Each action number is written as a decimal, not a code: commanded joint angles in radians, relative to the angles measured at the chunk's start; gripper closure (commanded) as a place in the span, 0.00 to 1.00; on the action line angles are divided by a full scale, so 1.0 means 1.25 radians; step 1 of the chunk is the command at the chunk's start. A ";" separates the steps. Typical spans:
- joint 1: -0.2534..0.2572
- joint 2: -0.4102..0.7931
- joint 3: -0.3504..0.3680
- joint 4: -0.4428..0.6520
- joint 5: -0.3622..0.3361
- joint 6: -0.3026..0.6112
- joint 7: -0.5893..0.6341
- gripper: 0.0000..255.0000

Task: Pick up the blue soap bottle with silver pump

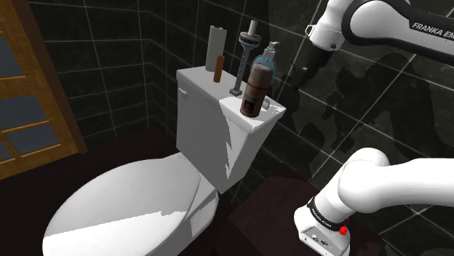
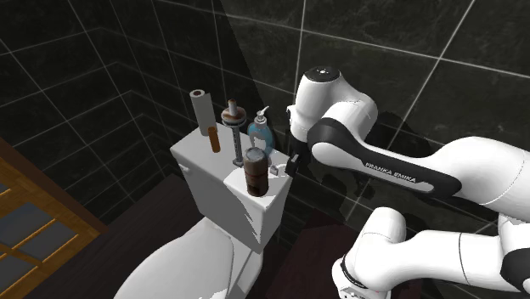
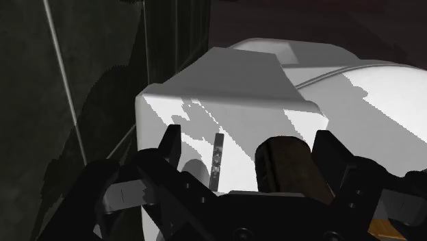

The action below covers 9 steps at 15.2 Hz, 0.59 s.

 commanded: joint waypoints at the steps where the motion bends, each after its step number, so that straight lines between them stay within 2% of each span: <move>1: 0.000 0.000 0.000 0.000 0.000 0.000 0.000 0.00; 9: -0.003 0.140 -0.067 0.099 0.052 0.195 0.010 0.00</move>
